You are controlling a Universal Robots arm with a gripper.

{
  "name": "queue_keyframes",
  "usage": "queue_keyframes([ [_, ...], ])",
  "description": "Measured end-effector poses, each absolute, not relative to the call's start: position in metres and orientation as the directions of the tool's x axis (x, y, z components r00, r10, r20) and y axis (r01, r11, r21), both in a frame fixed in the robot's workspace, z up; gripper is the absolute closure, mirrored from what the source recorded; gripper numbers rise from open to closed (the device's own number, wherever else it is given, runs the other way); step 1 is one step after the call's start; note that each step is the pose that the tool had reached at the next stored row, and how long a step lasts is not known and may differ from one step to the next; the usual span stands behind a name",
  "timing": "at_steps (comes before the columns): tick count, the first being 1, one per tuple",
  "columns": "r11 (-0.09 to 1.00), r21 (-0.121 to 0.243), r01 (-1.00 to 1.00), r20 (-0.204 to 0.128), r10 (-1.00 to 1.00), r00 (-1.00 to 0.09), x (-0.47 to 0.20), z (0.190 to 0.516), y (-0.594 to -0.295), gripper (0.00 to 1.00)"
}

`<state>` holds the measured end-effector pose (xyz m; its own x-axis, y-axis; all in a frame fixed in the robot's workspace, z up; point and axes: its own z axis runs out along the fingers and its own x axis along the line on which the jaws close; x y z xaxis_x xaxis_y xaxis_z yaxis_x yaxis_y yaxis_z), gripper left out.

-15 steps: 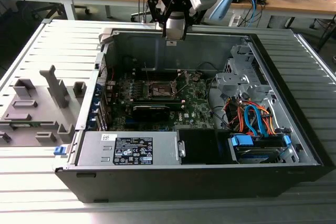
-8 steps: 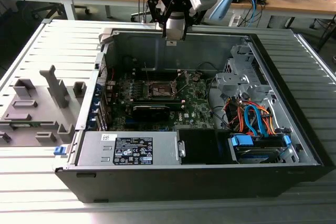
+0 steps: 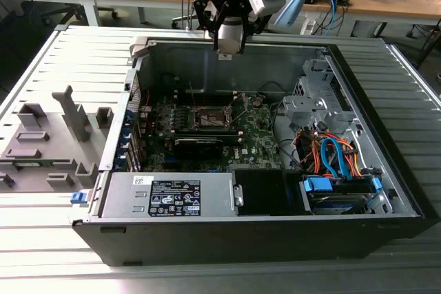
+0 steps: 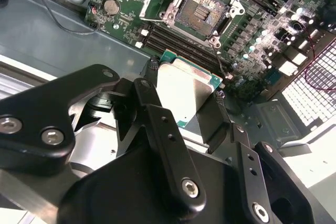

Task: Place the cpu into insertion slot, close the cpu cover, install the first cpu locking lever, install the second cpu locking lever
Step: 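Place the cpu into insertion slot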

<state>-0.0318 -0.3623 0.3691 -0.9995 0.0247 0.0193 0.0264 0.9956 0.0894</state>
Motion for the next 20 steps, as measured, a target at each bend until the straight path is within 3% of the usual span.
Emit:
queue_keyframes([
  [20, 0.996, 0.089, 0.026, 0.019, 0.025, -1.000, -0.0319, 0.3685, -0.3728, 0.46],
])
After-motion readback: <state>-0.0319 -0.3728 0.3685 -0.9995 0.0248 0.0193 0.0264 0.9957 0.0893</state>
